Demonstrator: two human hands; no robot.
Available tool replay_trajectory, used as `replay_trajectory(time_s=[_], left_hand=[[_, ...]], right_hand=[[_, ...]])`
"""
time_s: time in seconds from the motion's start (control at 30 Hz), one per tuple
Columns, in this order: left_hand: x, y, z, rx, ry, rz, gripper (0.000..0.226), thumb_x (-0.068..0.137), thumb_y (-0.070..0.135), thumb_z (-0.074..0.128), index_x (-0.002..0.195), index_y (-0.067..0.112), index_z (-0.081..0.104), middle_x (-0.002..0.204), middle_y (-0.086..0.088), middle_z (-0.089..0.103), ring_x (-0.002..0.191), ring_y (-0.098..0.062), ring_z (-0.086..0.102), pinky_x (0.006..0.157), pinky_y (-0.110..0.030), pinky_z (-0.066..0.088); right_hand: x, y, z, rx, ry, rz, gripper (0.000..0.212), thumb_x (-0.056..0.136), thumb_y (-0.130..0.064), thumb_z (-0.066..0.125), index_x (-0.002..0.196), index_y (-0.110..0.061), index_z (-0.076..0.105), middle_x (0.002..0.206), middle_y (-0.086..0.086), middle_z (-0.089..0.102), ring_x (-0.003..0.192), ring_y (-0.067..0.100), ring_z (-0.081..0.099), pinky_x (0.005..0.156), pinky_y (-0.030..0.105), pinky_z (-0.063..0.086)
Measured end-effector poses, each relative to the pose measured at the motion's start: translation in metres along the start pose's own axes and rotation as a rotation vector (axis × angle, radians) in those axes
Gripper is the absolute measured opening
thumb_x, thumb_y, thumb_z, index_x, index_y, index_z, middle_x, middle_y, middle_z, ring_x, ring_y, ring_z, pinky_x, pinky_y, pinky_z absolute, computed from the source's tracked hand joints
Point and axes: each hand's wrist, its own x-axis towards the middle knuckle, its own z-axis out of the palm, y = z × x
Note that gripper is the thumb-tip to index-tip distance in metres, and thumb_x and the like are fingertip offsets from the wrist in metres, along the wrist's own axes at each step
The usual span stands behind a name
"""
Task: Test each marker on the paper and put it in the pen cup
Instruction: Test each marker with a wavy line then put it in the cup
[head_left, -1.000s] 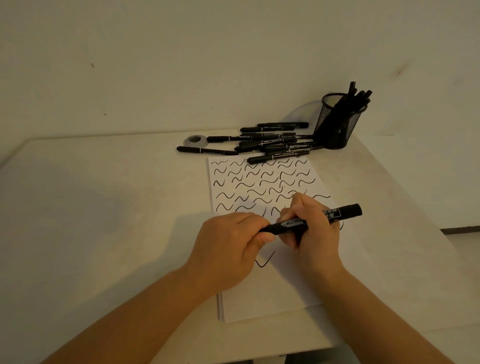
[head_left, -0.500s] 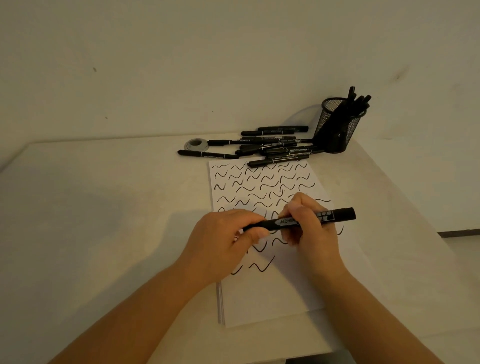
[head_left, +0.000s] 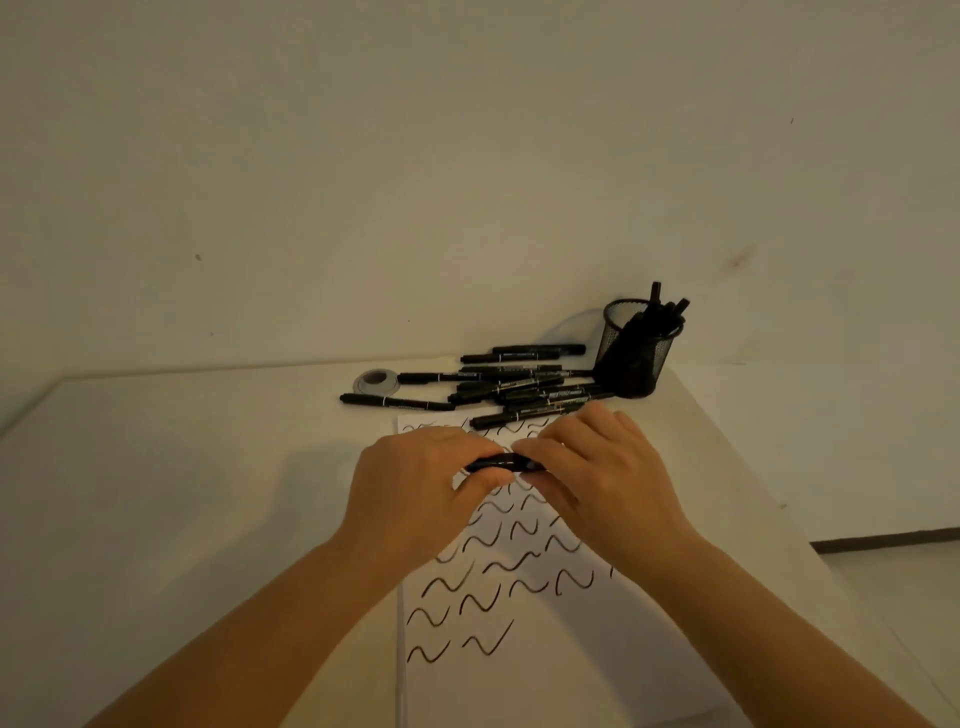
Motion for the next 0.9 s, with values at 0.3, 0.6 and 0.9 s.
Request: replay_trajectory(time_s=[0.3, 0.6, 0.9], left_hand=[[0.09, -0.05, 0.008, 0.056, -0.109, -0.274, 0.016, 0.084, 0.046, 0.056, 0.092, 0.034, 0.064, 0.08, 0.019, 0.061, 0.074, -0.004, 0.059, 0.065, -0.024, 0.046], [0.118, -0.1, 0.062, 0.1, -0.384, -0.391, 0.02, 0.091, 0.029, 0.051, 0.106, 0.023, 0.063, 0.104, -0.001, 0.065, 0.09, -0.016, 0.059, 0.077, -0.029, 0.048], [0.114, -0.096, 0.089, 0.161, -0.518, -0.33, 0.028, 0.087, 0.039, 0.054, 0.111, 0.025, 0.059, 0.109, 0.003, 0.061, 0.096, -0.015, 0.057, 0.082, -0.034, 0.049]], right_hand=[[0.055, 0.088, -0.017, 0.094, 0.022, 0.425, 0.018, 0.084, -0.022, 0.062, 0.101, -0.016, 0.064, 0.088, -0.004, 0.061, 0.08, 0.011, 0.048, 0.071, 0.025, 0.04], [0.089, 0.153, -0.018, 0.306, 0.247, 0.695, 0.019, 0.087, -0.017, 0.058, 0.104, -0.015, 0.049, 0.094, -0.003, 0.065, 0.085, 0.018, 0.063, 0.072, 0.037, 0.053], [0.067, 0.17, 0.016, 0.256, 0.004, 0.775, 0.028, 0.087, -0.014, 0.055, 0.111, -0.021, 0.043, 0.091, 0.007, 0.065, 0.077, 0.028, 0.061, 0.067, 0.042, 0.054]])
